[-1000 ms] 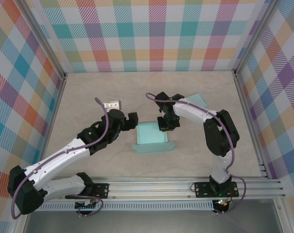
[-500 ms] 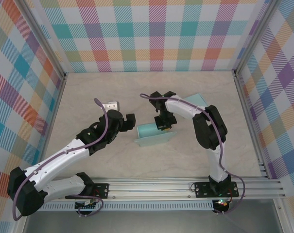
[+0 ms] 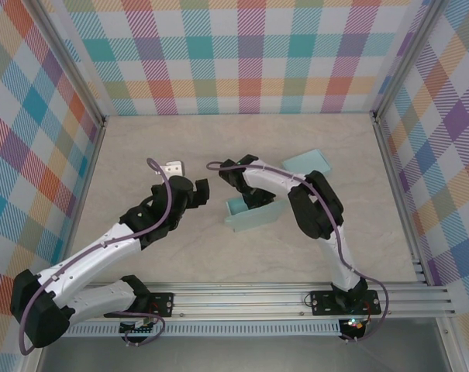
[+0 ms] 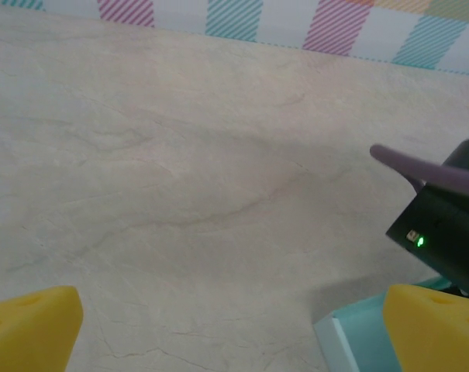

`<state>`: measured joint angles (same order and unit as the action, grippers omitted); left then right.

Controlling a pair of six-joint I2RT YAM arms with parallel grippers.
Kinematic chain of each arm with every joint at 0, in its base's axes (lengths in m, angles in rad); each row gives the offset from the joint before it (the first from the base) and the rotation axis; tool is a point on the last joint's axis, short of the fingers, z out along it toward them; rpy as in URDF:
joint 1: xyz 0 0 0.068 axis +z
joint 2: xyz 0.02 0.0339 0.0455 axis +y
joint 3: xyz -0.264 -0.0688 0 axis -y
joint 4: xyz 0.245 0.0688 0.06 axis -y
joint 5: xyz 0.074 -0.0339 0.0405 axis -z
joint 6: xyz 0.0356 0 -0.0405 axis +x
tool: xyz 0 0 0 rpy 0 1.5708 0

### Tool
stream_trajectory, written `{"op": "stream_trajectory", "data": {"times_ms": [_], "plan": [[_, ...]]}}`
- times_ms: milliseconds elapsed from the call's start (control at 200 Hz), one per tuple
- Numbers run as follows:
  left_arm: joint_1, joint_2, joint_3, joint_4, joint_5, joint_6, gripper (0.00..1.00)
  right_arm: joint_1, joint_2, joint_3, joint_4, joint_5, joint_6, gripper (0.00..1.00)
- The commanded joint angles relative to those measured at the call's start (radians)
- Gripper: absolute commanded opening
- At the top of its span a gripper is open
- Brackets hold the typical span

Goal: Fold the paper box

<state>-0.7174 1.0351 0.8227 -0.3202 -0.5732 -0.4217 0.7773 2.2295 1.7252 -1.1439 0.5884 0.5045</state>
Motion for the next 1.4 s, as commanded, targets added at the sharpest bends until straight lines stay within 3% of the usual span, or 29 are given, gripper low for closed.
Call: {"op": "stream_trajectory", "data": {"times_ms": [0, 195, 250, 345, 475, 655, 770, 845, 985, 1225, 1394], "plan": [[0.010, -0.018, -0.003, -0.035, -0.068, 0.024, 0.99, -0.008, 0.168, -0.050, 0.059, 0.037, 0.074, 0.00], [0.019, 0.004, -0.005, -0.052, -0.081, 0.015, 0.97, -0.003, 0.122, -0.087, 0.103, -0.018, 0.015, 0.00], [0.029, 0.013, -0.005, -0.055, -0.072, 0.014, 0.97, -0.003, 0.075, -0.093, 0.106, -0.021, -0.004, 0.19], [0.054, 0.031, -0.003, -0.049, -0.033, 0.013, 0.97, -0.004, -0.012, -0.086, 0.109, -0.019, -0.037, 0.44], [0.100, 0.065, -0.005, -0.031, 0.036, 0.018, 0.96, -0.013, -0.091, -0.047, 0.095, -0.018, -0.081, 0.60], [0.160, 0.138, 0.007, 0.007, 0.119, 0.045, 0.91, -0.021, -0.171, 0.029, 0.070, -0.007, -0.131, 0.73], [0.193, 0.221, 0.033, 0.034, 0.161, 0.077, 0.86, -0.021, -0.255, 0.060, 0.067, -0.010, -0.145, 0.75], [0.199, 0.302, 0.060, 0.067, 0.178, 0.108, 0.83, -0.021, -0.345, 0.052, 0.071, -0.011, -0.137, 0.70], [0.200, 0.444, 0.108, 0.104, 0.255, 0.151, 0.79, -0.024, -0.583, -0.065, 0.102, -0.008, -0.076, 0.68], [0.201, 0.629, 0.175, 0.156, 0.365, 0.157, 0.66, -0.033, -1.056, -0.522, 0.187, -0.067, 0.153, 0.65], [0.200, 0.712, 0.193, 0.174, 0.435, 0.141, 0.55, -0.038, -1.300, -0.929, 0.443, -0.294, 0.354, 0.55]]}}
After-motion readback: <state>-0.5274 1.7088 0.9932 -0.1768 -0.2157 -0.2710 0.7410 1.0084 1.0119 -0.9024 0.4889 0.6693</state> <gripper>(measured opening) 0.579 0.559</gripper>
